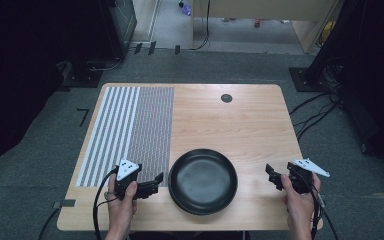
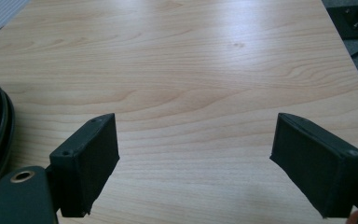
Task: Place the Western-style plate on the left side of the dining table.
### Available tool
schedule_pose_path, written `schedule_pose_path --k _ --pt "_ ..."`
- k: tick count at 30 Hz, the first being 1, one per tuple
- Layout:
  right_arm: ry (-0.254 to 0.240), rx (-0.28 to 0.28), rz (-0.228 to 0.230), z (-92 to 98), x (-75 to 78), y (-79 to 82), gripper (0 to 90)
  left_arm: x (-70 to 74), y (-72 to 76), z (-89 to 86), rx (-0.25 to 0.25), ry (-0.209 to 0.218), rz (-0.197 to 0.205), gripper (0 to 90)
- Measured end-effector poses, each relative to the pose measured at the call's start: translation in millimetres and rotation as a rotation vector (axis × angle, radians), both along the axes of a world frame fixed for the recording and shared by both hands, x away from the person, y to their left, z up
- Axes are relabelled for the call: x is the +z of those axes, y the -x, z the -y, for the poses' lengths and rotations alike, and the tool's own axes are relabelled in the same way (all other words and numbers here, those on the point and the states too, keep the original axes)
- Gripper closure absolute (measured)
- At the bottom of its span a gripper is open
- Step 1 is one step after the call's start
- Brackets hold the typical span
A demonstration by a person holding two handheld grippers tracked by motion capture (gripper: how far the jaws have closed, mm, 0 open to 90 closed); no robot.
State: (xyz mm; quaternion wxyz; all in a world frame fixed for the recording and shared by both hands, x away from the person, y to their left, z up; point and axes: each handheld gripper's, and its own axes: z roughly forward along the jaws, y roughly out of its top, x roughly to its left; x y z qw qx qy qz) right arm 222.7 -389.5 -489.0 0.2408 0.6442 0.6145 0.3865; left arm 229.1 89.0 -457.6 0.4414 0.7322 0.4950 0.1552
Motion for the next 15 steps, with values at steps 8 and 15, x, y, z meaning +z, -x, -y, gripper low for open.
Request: schedule_pose_path --k 8,15 --pt "-0.006 0.045 0.014 -16.2 5.4 -1.1 14.1 -1.1 1.0 4.7 -0.015 -0.004 -0.004 14.7" --pt "-0.019 0.085 0.027 -30.4 9.9 -1.0 14.1 -2.7 2.1 10.2 -0.019 -0.011 -0.008 14.6"
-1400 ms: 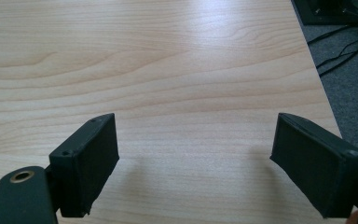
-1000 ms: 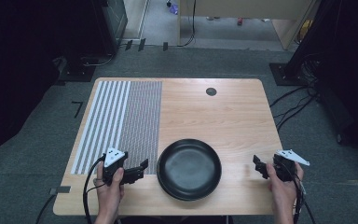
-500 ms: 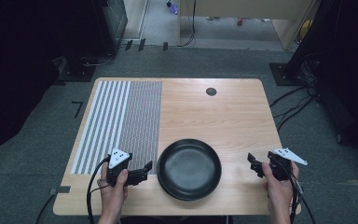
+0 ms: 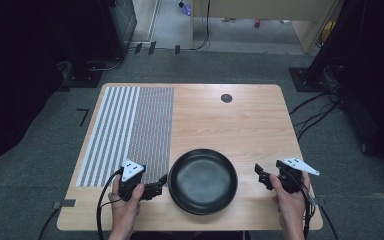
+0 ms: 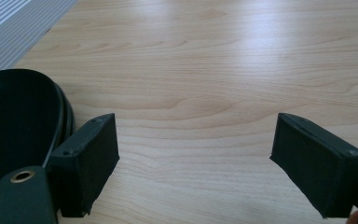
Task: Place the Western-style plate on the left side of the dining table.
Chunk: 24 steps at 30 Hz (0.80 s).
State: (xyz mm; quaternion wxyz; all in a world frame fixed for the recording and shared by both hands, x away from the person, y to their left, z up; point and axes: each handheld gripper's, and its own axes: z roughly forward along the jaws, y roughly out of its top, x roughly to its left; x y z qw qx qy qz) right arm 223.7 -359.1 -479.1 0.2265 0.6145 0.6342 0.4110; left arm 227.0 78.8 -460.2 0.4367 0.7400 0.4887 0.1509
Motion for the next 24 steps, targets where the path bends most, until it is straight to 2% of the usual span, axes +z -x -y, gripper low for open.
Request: schedule_pose_path --k 16,24 --pt "-0.011 0.059 0.028 -24.8 3.0 0.4 16.5 -2.7 2.3 11.8 -0.033 0.012 -0.021 13.8" --pt "-0.028 0.086 0.031 -36.7 3.0 0.2 18.3 -5.8 4.7 20.4 -0.053 -0.015 -0.031 13.9"
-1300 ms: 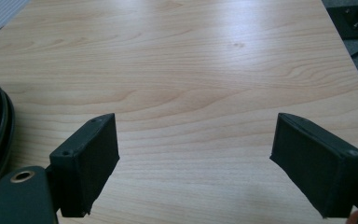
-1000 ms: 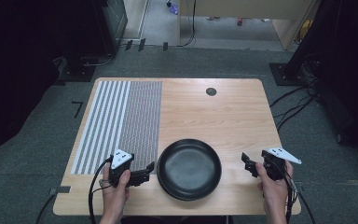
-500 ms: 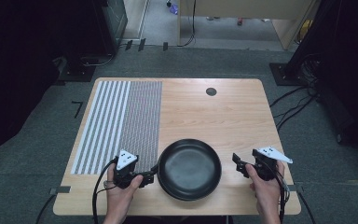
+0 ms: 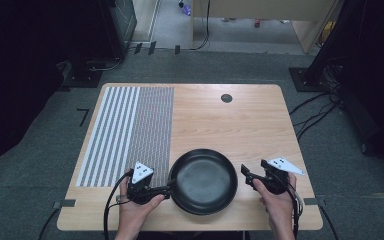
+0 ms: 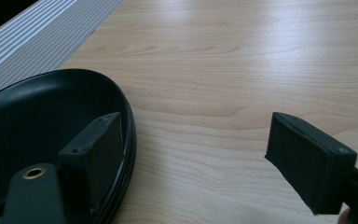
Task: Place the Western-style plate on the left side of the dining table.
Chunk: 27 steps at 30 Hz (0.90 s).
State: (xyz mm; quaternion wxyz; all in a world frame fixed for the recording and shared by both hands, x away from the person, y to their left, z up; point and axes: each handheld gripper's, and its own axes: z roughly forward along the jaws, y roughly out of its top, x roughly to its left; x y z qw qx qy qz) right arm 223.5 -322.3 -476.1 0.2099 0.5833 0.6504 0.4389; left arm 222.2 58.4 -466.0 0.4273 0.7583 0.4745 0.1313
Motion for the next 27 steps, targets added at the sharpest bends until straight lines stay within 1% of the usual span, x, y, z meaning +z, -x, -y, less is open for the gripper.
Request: schedule_pose_path --k 3,8,12,14,16,18,20,23,27 --pt "0.000 0.005 -0.007 -5.0 -0.7 -0.5 19.1 -0.7 1.4 3.0 -0.007 -0.006 -0.001 14.0" --pt "0.031 0.020 -0.003 -14.4 -1.9 -0.6 23.9 -2.9 2.7 7.3 -0.016 -0.014 -0.010 14.0" --pt "0.032 0.024 -0.007 -19.8 -3.5 -1.2 26.8 -4.1 3.4 8.9 -0.019 -0.019 -0.014 14.7" --pt "0.032 0.023 -0.004 -22.2 -3.9 -1.1 28.4 -4.3 3.3 8.3 -0.013 -0.017 -0.020 16.1" --pt "0.035 0.021 0.001 -24.6 -4.1 -1.0 29.7 -5.1 3.4 8.1 -0.006 -0.016 -0.027 18.4" --pt "0.037 0.012 0.003 -27.3 -4.4 -0.9 33.2 -6.2 3.9 9.1 -0.005 -0.016 -0.030 21.1" --pt "0.041 0.011 0.007 -29.5 -5.2 -0.7 40.3 -7.3 4.8 11.1 -0.010 -0.019 -0.032 24.6" --pt "0.015 0.026 0.008 -30.4 -6.1 0.0 49.4 -8.6 6.0 13.5 -0.021 -0.024 -0.031 30.3" --pt "-0.009 0.041 -0.001 -32.3 -7.2 0.8 54.3 -11.2 6.1 14.0 -0.016 -0.033 -0.037 38.5"
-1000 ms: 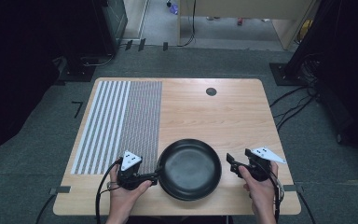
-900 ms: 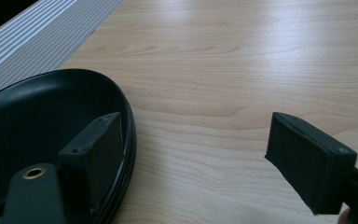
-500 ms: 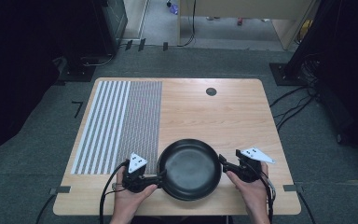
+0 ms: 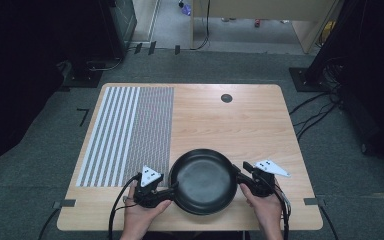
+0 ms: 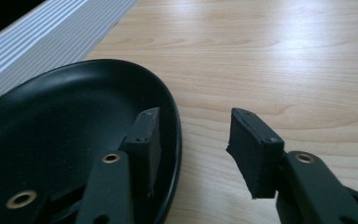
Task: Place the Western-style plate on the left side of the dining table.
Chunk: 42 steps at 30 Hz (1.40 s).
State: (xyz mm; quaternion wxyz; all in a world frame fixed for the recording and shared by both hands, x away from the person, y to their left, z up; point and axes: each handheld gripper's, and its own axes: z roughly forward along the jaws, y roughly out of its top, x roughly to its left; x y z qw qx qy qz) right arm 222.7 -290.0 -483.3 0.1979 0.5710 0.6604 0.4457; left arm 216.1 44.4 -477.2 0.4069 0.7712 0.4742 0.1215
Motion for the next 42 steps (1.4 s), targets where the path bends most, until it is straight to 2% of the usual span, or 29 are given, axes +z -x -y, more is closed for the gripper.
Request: schedule_pose_path --k 3,4,10,15,20,25,30,34,42 --pt "-0.059 0.013 -0.009 -1.6 -0.4 0.8 58.5 -2.4 -0.9 -1.6 -0.006 0.009 -0.019 47.9" --pt "-0.064 0.014 -0.015 -2.2 -0.4 1.0 60.1 -3.0 -1.0 -2.0 -0.006 0.009 -0.022 49.3" --pt "-0.056 -0.018 -0.076 -4.4 -4.0 1.4 66.9 -4.4 -0.8 -2.5 -0.013 0.013 -0.026 58.5" --pt "-0.072 -0.007 -0.084 -6.4 -6.4 2.3 75.4 -5.4 0.6 1.1 -0.023 0.013 -0.019 65.5" --pt "-0.085 -0.007 -0.072 -8.1 -10.8 2.7 79.4 -5.9 1.0 0.5 -0.014 0.022 -0.015 66.4" --pt "-0.126 -0.028 -0.087 -5.2 -11.2 3.6 82.9 -6.0 1.8 1.8 -0.010 0.012 -0.006 66.8" --pt "-0.133 -0.035 -0.085 -5.8 -11.2 4.6 83.5 -8.1 -0.1 2.3 -0.004 0.016 -0.009 65.0" --pt "-0.149 -0.032 -0.093 -6.0 -11.0 3.3 84.4 -10.3 -1.9 -0.2 0.002 0.046 -0.034 64.0" --pt "-0.166 -0.046 -0.091 -6.1 -10.4 5.5 85.9 -11.3 -2.6 -2.3 0.008 0.070 -0.047 64.4"
